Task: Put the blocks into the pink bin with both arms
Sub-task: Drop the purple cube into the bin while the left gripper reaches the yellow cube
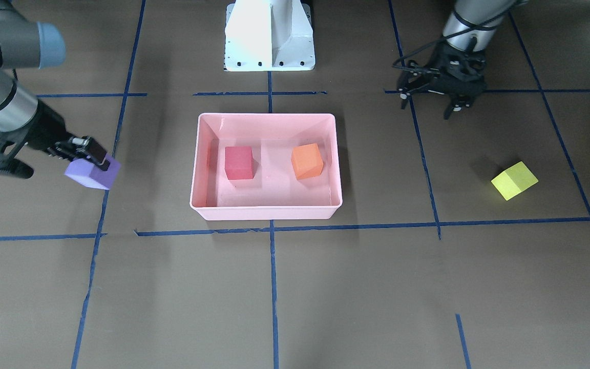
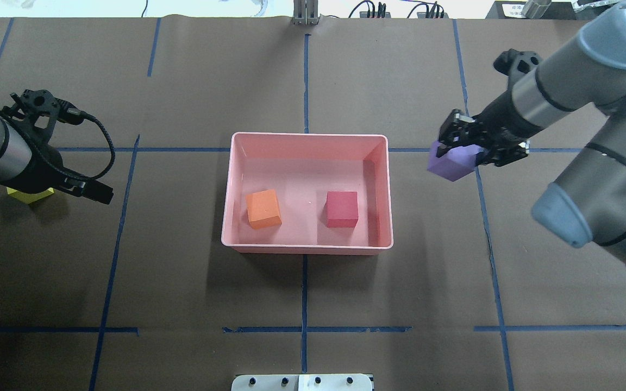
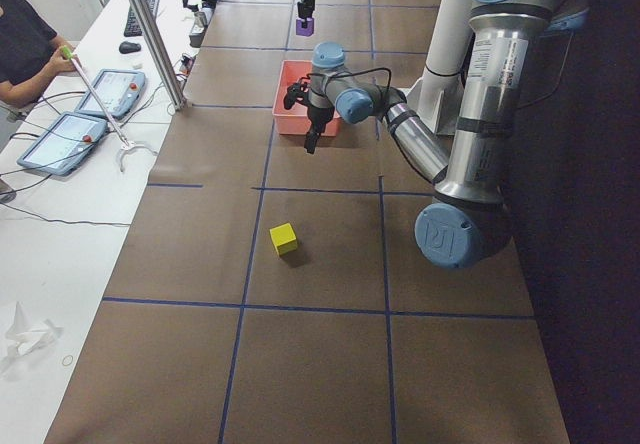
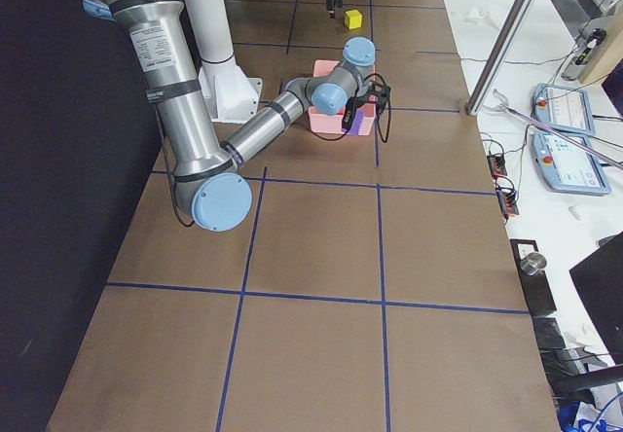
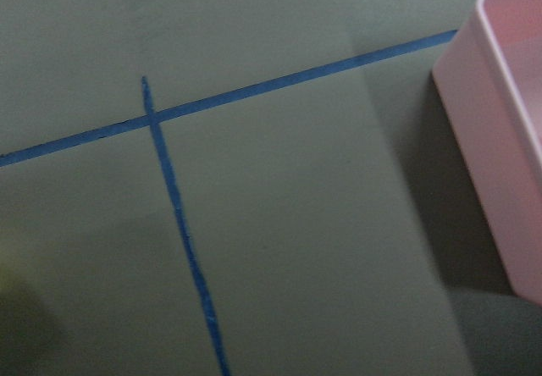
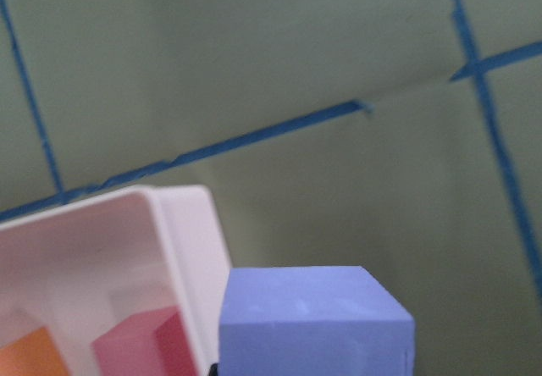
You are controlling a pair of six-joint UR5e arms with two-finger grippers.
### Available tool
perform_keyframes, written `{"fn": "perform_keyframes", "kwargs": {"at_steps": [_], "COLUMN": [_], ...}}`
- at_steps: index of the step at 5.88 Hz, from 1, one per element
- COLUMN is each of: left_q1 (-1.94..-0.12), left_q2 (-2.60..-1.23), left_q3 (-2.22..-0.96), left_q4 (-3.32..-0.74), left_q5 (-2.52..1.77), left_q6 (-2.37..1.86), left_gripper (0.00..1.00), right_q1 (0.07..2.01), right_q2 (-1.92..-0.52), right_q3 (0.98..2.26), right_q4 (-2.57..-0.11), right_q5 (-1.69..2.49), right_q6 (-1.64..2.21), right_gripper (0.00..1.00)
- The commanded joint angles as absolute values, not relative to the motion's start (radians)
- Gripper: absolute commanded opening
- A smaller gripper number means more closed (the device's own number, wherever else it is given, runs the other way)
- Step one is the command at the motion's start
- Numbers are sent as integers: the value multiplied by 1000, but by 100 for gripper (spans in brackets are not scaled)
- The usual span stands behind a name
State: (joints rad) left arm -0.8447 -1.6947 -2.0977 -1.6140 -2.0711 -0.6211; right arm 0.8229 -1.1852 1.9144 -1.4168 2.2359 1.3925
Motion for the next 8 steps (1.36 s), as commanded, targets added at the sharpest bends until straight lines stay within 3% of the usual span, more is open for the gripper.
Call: {"fn": "perform_keyframes", "kwargs": {"at_steps": [1,3,5,6,7,8], "left_q1": [-960,-1006,-1011,-1015,-1026,-1028], "left_q2": [-1687,-1687,-1686,-1686,-1686,-1687], "left_q3": [-1984,-1893,-1701,-1674,-1654,-1626], "left_q4": [-1621,-1626,-1905,-1955,-1956,-1959], "left_q5": [-2160,-2163,-2197,-2201,-2198,-2195], "left_q6": [-441,-321,-304,-261,-148,-82], "left_gripper": [100,100,100,100,100,100], "right_q1": [584,459,426,425,417,419], "right_q2": [-1036,-936,-879,-876,-877,-877], "right_q3": [1916,1827,1742,1726,1724,1748], "right_q4": [-1428,-1428,-1425,-1427,-1428,-1428], "right_q5": [2008,1858,1793,1781,1758,1755], "right_q6": [1619,1698,1710,1710,1703,1697], "right_gripper": [0,3,5,44,99,100]}}
